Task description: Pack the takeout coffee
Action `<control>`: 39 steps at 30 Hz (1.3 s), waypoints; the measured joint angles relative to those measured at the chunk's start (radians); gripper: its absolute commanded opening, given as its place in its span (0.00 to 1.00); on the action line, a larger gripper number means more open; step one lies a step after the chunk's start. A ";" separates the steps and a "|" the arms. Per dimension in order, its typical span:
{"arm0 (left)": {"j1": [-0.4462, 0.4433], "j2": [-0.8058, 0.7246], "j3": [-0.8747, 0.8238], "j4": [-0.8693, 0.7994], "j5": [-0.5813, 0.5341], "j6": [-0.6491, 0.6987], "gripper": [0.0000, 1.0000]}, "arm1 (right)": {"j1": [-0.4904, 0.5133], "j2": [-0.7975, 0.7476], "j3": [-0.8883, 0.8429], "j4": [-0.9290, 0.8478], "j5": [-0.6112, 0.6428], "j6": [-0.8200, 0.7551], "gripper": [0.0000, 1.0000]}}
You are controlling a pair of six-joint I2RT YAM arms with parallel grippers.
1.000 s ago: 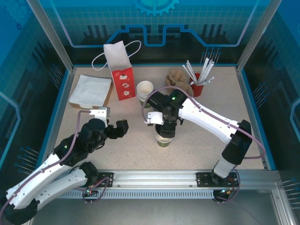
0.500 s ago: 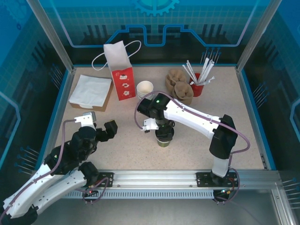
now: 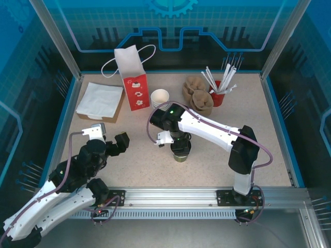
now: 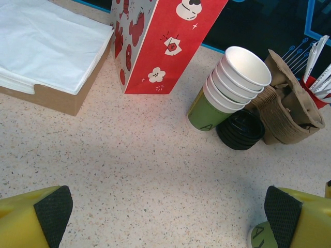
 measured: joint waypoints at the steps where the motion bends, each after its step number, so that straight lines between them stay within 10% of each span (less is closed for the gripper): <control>1: 0.000 0.000 0.000 0.000 0.000 0.000 0.99 | 0.000 0.002 0.000 0.000 0.000 0.000 0.73; 39: 0.000 0.021 0.000 0.004 -0.004 0.001 0.99 | 0.000 0.032 -0.021 0.000 -0.013 -0.010 0.84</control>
